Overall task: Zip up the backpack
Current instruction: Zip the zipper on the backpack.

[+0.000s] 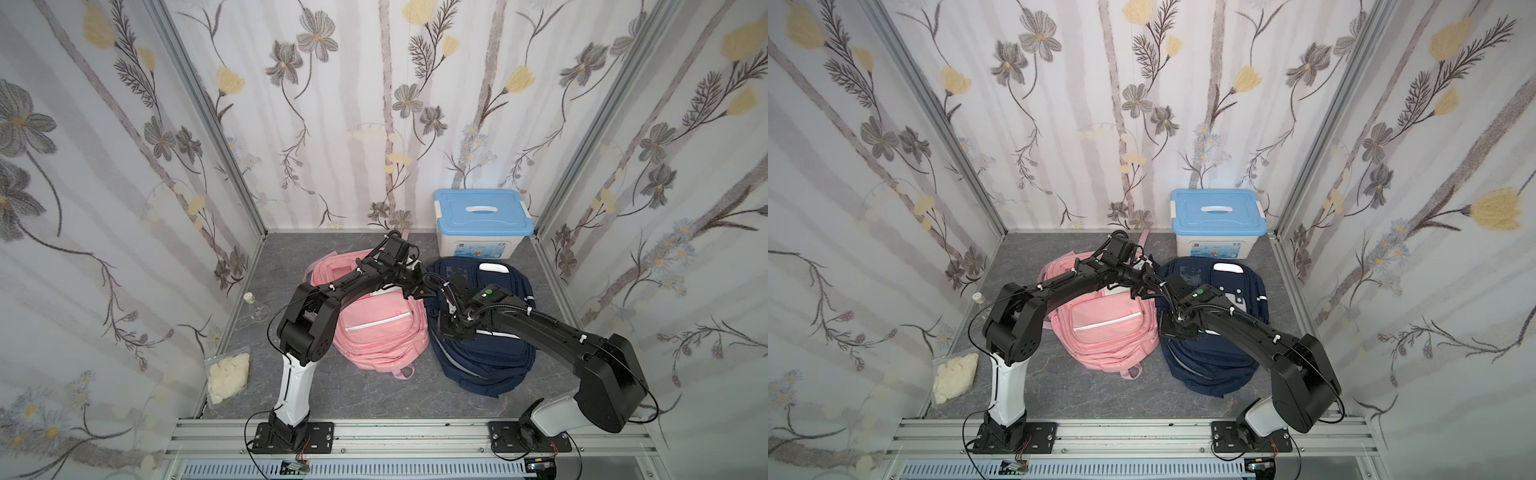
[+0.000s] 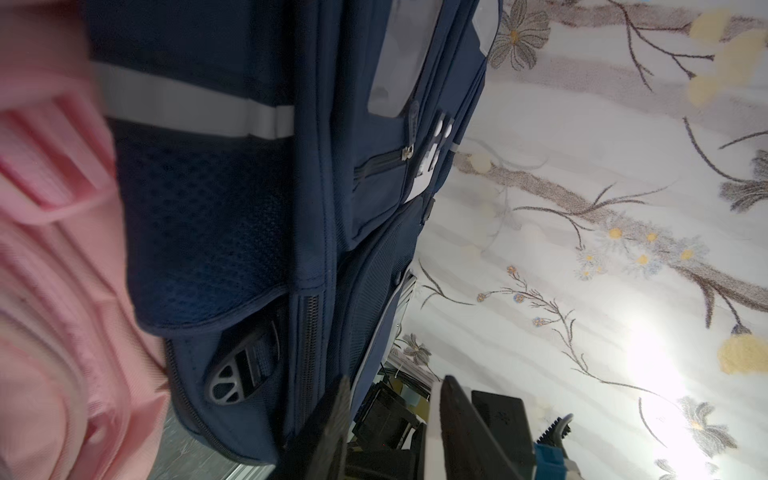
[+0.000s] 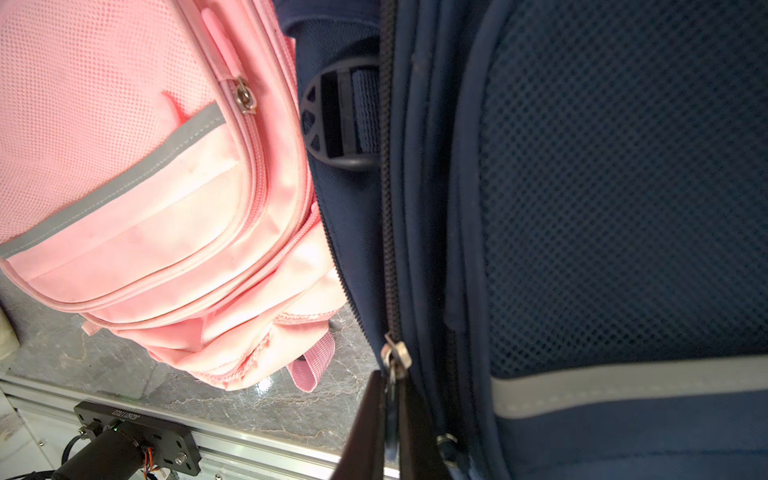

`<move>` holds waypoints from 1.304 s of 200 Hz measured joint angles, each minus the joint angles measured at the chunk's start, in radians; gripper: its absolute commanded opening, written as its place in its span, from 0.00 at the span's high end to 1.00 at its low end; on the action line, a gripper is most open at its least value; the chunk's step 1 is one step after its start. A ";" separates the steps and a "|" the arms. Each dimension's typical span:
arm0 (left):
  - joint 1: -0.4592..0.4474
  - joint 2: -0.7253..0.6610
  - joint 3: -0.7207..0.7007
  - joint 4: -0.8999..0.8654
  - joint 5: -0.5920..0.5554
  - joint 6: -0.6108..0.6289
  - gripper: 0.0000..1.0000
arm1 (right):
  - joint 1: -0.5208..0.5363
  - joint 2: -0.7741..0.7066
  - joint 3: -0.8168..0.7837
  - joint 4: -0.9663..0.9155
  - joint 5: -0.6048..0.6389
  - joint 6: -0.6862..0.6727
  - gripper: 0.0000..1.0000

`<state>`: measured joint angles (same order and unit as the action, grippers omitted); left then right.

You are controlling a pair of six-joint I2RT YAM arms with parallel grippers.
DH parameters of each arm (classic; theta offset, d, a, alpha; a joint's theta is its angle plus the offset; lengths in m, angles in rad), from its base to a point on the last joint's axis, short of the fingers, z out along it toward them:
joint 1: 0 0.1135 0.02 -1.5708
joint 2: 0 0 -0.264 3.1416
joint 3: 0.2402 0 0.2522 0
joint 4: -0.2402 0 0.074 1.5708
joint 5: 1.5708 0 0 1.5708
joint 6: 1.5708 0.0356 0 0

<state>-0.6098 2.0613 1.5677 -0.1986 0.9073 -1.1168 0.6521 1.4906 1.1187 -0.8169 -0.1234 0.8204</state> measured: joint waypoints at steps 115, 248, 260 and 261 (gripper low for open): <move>-0.068 -0.035 -0.110 -0.006 0.031 -0.024 0.67 | -0.013 0.026 0.048 -0.002 0.014 -0.030 1.00; -0.080 0.022 -0.068 -0.023 0.032 0.015 1.00 | -0.025 0.031 0.085 -0.022 0.003 -0.044 1.00; -0.077 0.029 -0.068 -0.021 0.037 0.017 1.00 | -0.025 0.045 0.096 -0.033 0.000 -0.051 1.00; -0.077 0.029 -0.068 -0.021 0.037 0.017 1.00 | -0.025 0.046 0.097 -0.034 0.000 -0.052 1.00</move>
<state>-0.6865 2.0903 1.4998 -0.2192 0.9440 -1.0996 0.6273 1.5364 1.2152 -0.8505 -0.1234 0.7685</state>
